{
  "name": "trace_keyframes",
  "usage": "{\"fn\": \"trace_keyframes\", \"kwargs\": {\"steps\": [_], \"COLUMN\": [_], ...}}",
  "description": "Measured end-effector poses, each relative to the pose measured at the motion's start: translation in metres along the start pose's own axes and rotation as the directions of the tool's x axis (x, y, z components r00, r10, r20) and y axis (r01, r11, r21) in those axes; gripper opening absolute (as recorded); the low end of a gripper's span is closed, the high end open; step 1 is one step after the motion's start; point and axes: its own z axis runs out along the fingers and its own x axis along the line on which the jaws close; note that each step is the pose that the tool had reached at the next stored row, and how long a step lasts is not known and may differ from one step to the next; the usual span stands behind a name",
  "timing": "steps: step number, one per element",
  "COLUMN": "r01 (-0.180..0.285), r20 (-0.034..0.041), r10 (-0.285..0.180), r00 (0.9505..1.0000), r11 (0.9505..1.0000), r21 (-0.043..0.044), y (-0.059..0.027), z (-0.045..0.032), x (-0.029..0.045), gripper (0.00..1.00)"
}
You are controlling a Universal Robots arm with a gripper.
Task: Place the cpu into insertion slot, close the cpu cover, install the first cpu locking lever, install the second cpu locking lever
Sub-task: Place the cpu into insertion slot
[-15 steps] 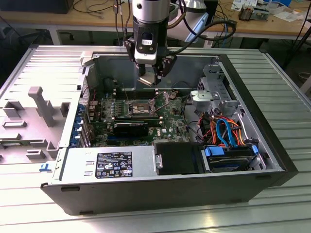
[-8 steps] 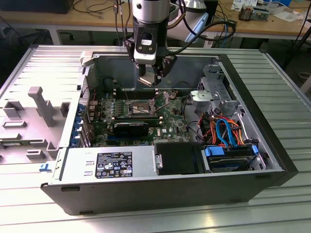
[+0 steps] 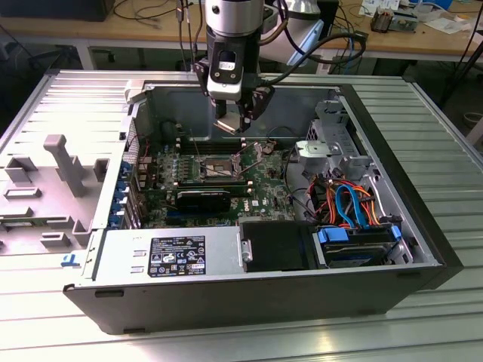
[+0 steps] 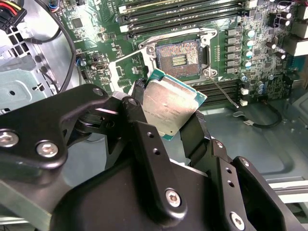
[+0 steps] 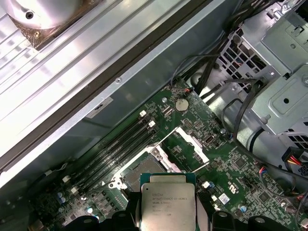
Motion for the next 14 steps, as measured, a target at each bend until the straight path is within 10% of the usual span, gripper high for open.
{"fn": "trace_keyframes", "kwargs": {"steps": [14], "r01": [-0.022], "r20": [0.0019], "r10": [0.022], "r00": [0.9998], "r11": [0.9998], "r21": [-0.0004], "y": [0.0000], "z": [0.0003], "x": [0.0000], "gripper": [0.55]}}
